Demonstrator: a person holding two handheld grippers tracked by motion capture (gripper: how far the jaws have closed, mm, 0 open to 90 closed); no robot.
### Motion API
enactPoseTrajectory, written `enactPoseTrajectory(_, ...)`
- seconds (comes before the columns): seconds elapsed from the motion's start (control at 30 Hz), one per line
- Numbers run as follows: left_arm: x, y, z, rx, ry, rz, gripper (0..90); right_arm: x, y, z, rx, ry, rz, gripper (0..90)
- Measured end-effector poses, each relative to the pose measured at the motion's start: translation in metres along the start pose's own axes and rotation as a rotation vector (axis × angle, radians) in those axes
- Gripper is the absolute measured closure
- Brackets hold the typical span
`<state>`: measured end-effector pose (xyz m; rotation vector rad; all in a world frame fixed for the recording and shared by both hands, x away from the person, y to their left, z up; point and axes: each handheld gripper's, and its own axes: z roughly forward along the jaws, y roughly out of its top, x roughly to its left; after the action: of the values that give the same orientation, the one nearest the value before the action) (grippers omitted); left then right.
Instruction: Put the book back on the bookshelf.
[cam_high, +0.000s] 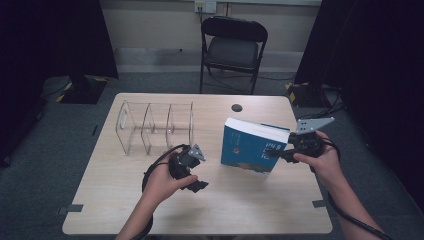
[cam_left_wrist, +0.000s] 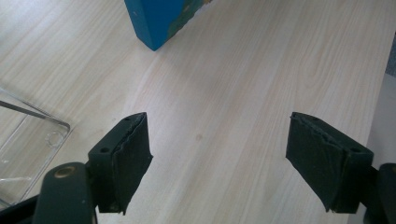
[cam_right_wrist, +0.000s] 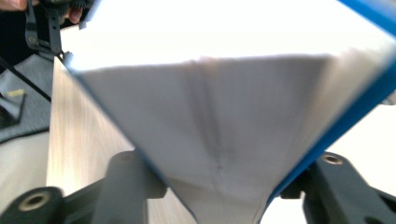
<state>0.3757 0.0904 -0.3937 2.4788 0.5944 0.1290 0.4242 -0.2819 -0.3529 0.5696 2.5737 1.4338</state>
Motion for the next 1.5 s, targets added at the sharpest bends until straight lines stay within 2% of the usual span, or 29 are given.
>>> enactPoseTrajectory(0.23,0.000,-0.009,0.005,0.023,-0.002,-0.005,21.5,-0.001,0.015,-0.003,0.066,-0.002,-0.024,49.8)
enactPoseTrajectory(0.27,0.000,-0.010,0.006,0.031,-0.001,-0.002,21.5,-0.001,0.021,-0.004,0.108,-0.011,-0.039,49.6)
enactPoseTrajectory(0.4,-0.001,-0.013,0.008,0.027,-0.002,-0.006,21.5,-0.001,0.028,-0.006,0.138,-0.015,-0.050,49.1)
enactPoseTrajectory(0.5,-0.001,-0.014,0.010,0.041,-0.003,0.001,21.6,-0.001,0.035,-0.005,0.198,-0.014,-0.059,49.6)
enactPoseTrajectory(0.57,-0.002,-0.015,0.012,0.032,-0.005,-0.001,21.7,-0.001,0.038,-0.005,0.210,-0.014,-0.061,50.3)
enactPoseTrajectory(0.6,-0.002,-0.016,0.013,0.037,-0.006,0.001,21.7,0.000,0.043,-0.005,0.247,-0.011,-0.076,50.9)
enactPoseTrajectory(0.63,-0.003,-0.017,0.014,0.035,-0.006,-0.007,21.8,0.000,0.045,-0.005,0.260,-0.013,-0.080,51.3)
enactPoseTrajectory(0.97,-0.006,-0.019,0.016,0.058,-0.013,0.011,21.6,0.003,0.061,-0.003,0.337,0.005,-0.065,51.3)
enactPoseTrajectory(1.1,-0.007,-0.022,0.017,0.043,-0.009,0.008,21.7,0.005,0.067,0.000,0.400,-0.021,-0.058,53.4)
enactPoseTrajectory(1.27,-0.006,-0.026,0.017,0.040,-0.004,0.002,21.8,0.010,0.080,0.007,0.530,-0.058,-0.067,54.1)
enactPoseTrajectory(1.3,-0.006,-0.026,0.017,0.040,-0.004,0.002,21.8,0.010,0.080,0.007,0.530,-0.058,-0.067,54.1)
enactPoseTrajectory(1.5,-0.007,-0.030,0.020,0.044,-0.006,-0.003,21.8,0.010,0.090,0.013,0.627,-0.083,-0.078,54.4)
